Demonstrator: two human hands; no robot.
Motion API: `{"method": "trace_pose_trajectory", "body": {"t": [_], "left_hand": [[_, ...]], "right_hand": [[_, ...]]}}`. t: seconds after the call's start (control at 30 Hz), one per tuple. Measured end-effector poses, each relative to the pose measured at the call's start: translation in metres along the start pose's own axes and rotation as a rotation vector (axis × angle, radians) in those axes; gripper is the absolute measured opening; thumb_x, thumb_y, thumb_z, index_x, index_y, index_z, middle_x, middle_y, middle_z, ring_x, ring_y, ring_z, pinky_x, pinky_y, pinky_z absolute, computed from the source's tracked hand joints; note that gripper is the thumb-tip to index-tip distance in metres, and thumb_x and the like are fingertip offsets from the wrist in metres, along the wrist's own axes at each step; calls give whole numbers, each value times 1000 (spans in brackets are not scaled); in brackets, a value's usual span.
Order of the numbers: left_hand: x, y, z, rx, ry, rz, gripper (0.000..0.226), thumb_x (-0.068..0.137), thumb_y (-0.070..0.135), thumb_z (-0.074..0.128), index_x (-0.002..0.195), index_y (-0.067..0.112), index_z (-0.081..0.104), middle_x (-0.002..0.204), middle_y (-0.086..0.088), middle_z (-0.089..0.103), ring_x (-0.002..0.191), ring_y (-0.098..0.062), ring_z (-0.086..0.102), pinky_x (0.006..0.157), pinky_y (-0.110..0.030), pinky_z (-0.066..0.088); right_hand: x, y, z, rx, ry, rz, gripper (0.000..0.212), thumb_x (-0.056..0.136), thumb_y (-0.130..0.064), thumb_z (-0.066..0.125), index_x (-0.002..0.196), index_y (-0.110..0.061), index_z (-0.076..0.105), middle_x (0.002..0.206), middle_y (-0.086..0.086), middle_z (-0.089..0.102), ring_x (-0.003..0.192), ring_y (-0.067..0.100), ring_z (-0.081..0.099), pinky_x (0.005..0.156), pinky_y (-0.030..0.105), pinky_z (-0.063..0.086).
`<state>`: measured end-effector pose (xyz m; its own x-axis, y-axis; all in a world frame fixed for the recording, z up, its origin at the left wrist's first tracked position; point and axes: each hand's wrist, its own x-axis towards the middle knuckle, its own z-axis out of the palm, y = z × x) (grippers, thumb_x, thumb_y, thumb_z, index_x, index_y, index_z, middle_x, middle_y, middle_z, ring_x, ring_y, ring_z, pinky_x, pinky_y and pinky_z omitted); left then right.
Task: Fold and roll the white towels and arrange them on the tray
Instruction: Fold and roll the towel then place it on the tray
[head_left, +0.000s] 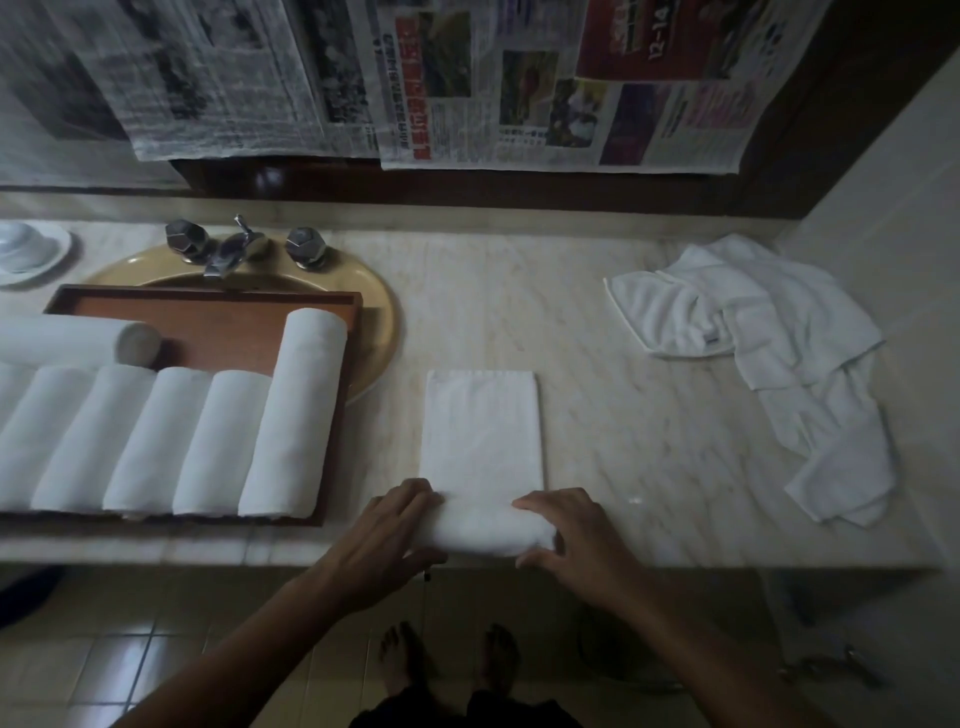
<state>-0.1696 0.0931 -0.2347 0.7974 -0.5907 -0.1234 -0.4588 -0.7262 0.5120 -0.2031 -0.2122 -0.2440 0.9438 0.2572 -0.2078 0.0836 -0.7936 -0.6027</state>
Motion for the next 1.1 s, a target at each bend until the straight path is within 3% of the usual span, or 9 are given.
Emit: {"method": "trace_pose_trajectory", "body": {"t": [0.23,0.4,0.47,0.57,0.63,0.77,0.83,0.97,1.1], "left_hand": [[10,-5,-9,-184,-50,-127,71,87,71,61,142,27,54,127,14,49,109,-4,52,92,-25,46],[17,3,-16,-422,3,-313,39,90,43,76,121,26,60,121,9,59,95,-5,60,73,-12,45],[17,3,-15,-465,21,-340,32,92,46,73,115,29,60,117,6,61,94,-7,62,72,-12,45],[18,4,-12,-493,32,-370,48,84,68,63,115,32,60,116,9,58,97,-10,61,79,-25,50],[20,3,-12,-481,27,-385,58,78,76,54,115,32,60,115,9,57,97,-11,61,83,-33,54],[25,5,-14,-437,21,-412,62,77,78,50,115,30,61,114,6,58,95,-12,60,82,-34,53],[26,14,-12,-352,75,-426,66,81,75,45,122,25,59,123,4,54,99,-12,58,84,-34,52],[26,41,1,97,326,-208,52,92,45,54,137,18,53,139,-5,52,124,-24,52,101,-47,47],[33,46,15,308,171,-141,78,79,31,73,149,10,45,152,-11,48,143,-33,45,113,-56,40]], "right_hand": [[11,-6,-10,-20,-63,71,53,94,-61,46,140,-36,56,140,-15,48,125,8,38,109,38,37],[17,-15,-12,228,-8,212,33,95,-53,58,127,-43,61,128,-21,57,119,9,47,102,39,48],[18,-26,-12,262,104,236,28,95,-47,64,122,-42,63,125,-22,60,117,8,51,100,37,49],[10,-49,-5,-68,316,101,33,95,-26,66,128,-34,64,132,-13,61,124,14,49,103,35,44],[1,-63,10,-282,327,-25,49,90,-10,64,136,-27,63,143,-4,59,135,20,47,113,41,38],[-8,-62,40,-413,208,-47,86,84,-2,56,161,-25,27,170,3,20,158,29,12,125,56,8],[-4,-56,43,-447,185,-57,93,83,-2,57,164,-24,17,173,3,9,159,30,1,126,58,6],[12,-53,33,-469,158,-99,89,87,-9,57,164,-19,15,172,6,12,159,33,3,124,60,6],[38,-51,15,-451,67,-64,89,89,-26,61,164,-22,14,172,3,13,159,29,7,127,56,2]]}}
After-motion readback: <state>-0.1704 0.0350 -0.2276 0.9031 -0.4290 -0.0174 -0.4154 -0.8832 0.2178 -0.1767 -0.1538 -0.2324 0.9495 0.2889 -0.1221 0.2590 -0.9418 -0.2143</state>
